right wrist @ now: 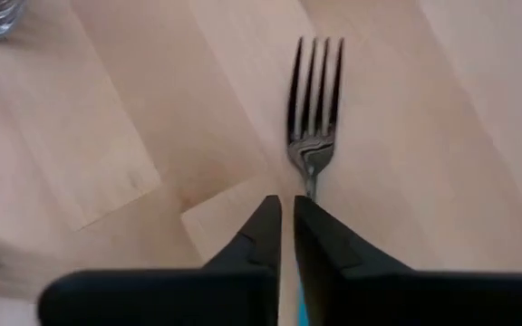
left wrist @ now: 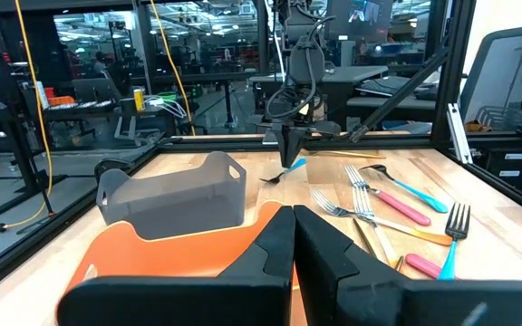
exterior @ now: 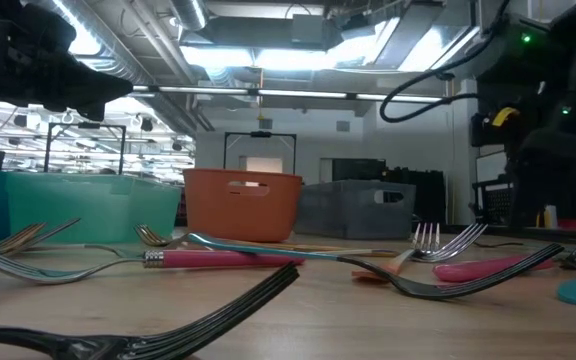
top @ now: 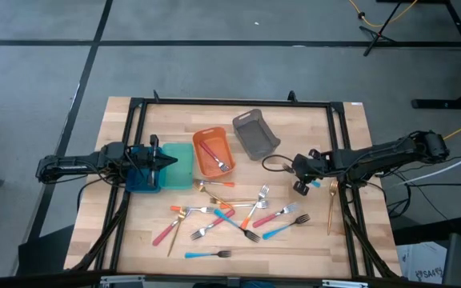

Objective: Sort silverware by color (type)
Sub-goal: Put the blue fork into the black bin

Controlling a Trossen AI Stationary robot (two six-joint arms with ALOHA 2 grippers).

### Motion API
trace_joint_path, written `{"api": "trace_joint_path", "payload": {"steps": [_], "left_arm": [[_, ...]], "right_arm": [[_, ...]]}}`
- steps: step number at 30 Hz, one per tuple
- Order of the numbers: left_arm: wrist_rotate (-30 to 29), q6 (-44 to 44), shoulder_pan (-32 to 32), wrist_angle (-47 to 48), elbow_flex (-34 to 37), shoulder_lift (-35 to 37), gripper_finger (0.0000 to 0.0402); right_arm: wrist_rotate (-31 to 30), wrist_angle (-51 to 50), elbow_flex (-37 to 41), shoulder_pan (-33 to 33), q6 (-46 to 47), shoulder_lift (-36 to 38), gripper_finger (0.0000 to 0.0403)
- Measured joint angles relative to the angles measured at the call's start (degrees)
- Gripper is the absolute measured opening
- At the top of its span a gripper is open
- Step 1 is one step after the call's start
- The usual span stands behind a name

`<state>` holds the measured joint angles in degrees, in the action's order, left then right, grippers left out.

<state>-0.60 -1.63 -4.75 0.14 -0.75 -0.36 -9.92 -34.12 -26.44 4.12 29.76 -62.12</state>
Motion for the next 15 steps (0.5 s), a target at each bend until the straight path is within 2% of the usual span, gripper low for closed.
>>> {"api": "trace_joint_path", "payload": {"steps": [8,15], "left_arm": [[0.00,0.00,0.02,0.00,0.00,0.00,0.0002],[0.01,-0.02,0.01,-0.01,0.00,0.00,0.0002]], "right_arm": [[-3.08,-0.01,0.00,0.00,-0.02,0.01,0.0111],[-4.17,-0.07,0.10,0.00,0.00,-0.01,0.0128]]}}
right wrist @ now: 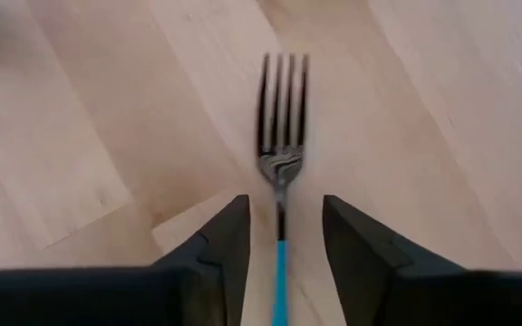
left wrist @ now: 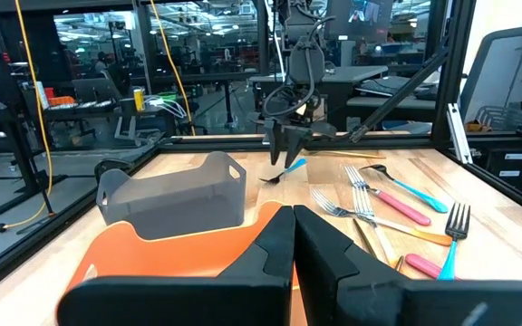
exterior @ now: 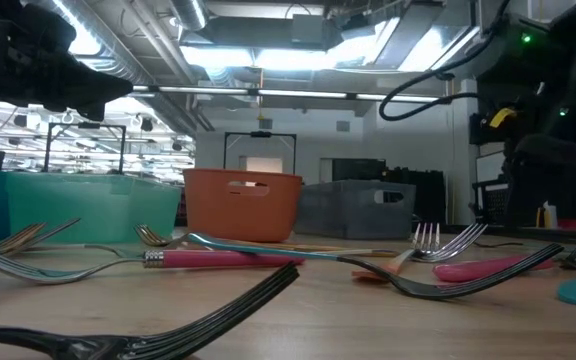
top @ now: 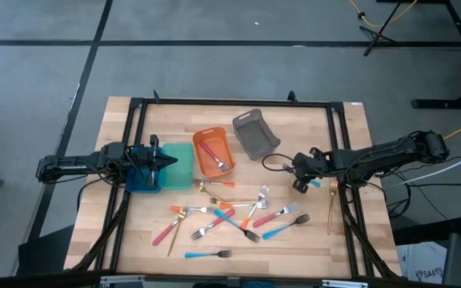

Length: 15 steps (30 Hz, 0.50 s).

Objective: Sort silverware by color (type)
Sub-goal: Put the blue fork into the black bin

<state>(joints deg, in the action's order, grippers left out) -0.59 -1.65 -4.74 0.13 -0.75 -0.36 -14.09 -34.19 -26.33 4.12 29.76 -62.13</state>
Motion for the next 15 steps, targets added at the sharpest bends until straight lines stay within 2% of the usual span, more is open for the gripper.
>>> {"api": "trace_joint_path", "payload": {"steps": [15], "left_arm": [[-0.01,0.00,-0.01,-0.01,0.00,-0.02,0.0002]], "right_arm": [[0.75,7.70,7.43,0.00,-0.01,0.13,0.0127]]}}
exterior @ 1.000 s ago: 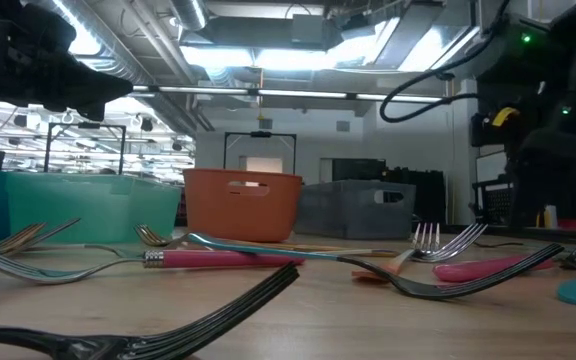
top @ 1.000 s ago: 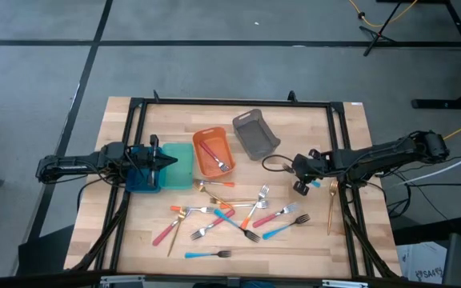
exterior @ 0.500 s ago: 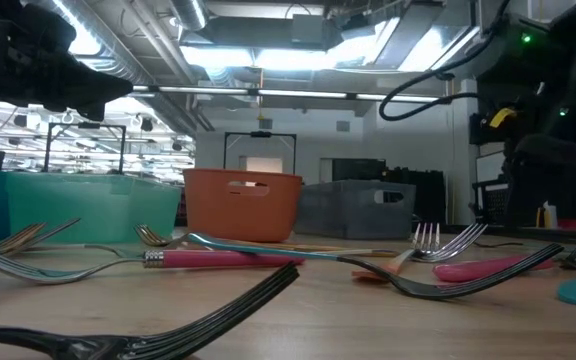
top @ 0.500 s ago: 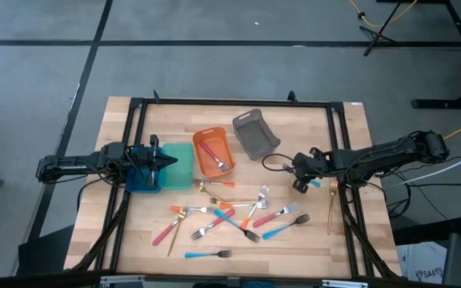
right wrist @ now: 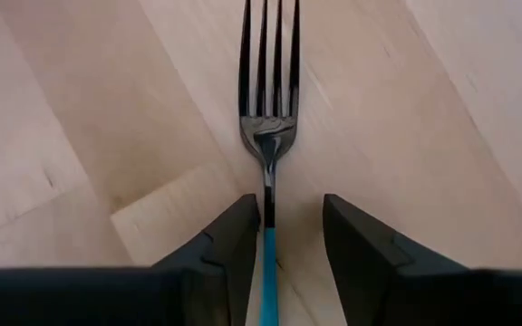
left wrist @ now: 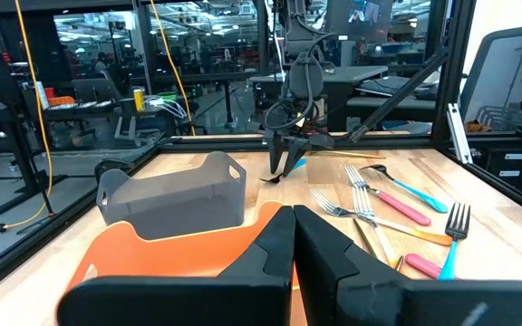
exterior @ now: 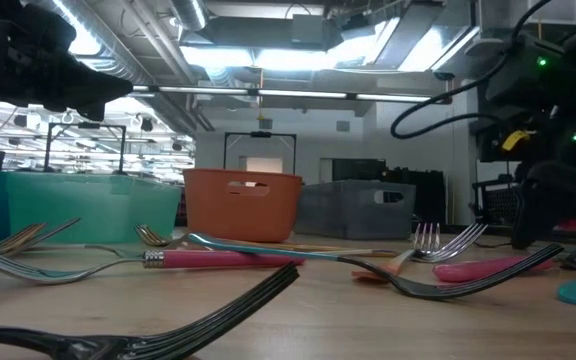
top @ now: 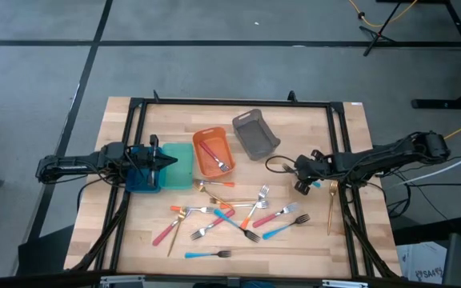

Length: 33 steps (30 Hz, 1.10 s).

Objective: Sort silverware by color (type)
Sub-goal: Put the blue fork into the black bin

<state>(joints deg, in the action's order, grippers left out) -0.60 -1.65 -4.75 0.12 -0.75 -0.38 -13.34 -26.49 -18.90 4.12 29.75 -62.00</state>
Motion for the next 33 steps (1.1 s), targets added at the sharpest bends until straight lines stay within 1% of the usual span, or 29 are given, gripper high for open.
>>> {"api": "trace_joint_path", "payload": {"steps": [18,20,28,33], "left_arm": [[0.00,0.00,0.00,0.00,0.00,0.01,0.0002],[0.00,0.00,0.02,0.00,0.00,0.02,0.0002],[0.00,0.00,0.01,0.00,0.00,0.00,0.0002],[0.00,0.00,0.02,0.00,0.00,0.00,0.0002]], "right_arm": [[0.87,0.18,0.66,-0.02,0.01,-0.04,0.0123],[0.92,0.20,0.67,-0.02,0.00,-0.06,0.0112],[1.38,0.36,0.70,0.00,-0.01,-0.11,0.0040],[1.25,0.86,0.75,0.00,-0.01,-0.11,0.0008]]}}
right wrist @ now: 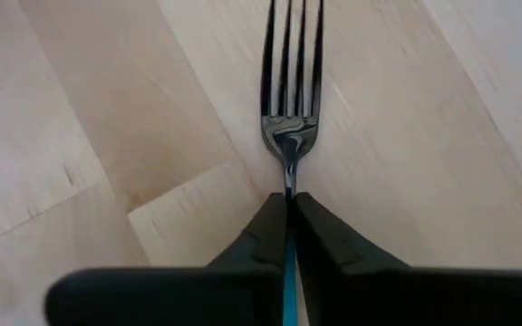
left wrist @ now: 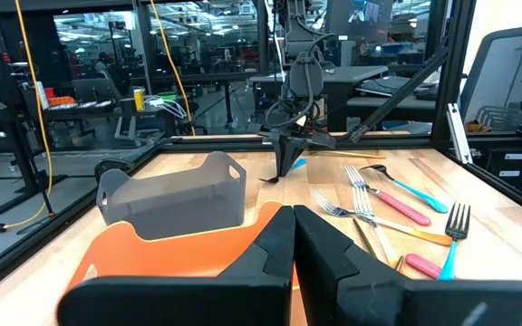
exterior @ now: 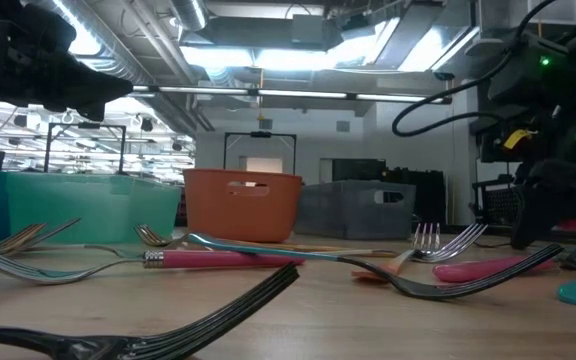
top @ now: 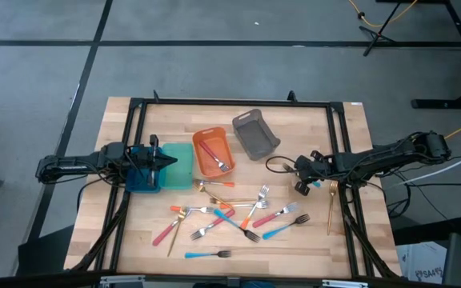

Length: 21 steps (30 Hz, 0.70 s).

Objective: Sort silverware by color (type)
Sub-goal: Put the blue fork into the black bin

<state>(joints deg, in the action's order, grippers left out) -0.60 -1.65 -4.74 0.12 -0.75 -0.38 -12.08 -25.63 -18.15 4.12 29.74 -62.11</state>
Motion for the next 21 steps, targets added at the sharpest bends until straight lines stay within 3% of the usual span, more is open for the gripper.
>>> {"api": "trace_joint_path", "payload": {"steps": [12,21], "left_arm": [[0.00,0.00,-0.02,0.00,0.00,0.00,0.0002],[0.00,0.00,-0.02,0.00,0.00,0.00,0.0002]], "right_arm": [[0.73,1.09,-0.08,-0.02,-0.02,0.00,0.0002],[2.77,-1.45,-4.69,-0.02,-0.67,-0.17,0.0001]]}}
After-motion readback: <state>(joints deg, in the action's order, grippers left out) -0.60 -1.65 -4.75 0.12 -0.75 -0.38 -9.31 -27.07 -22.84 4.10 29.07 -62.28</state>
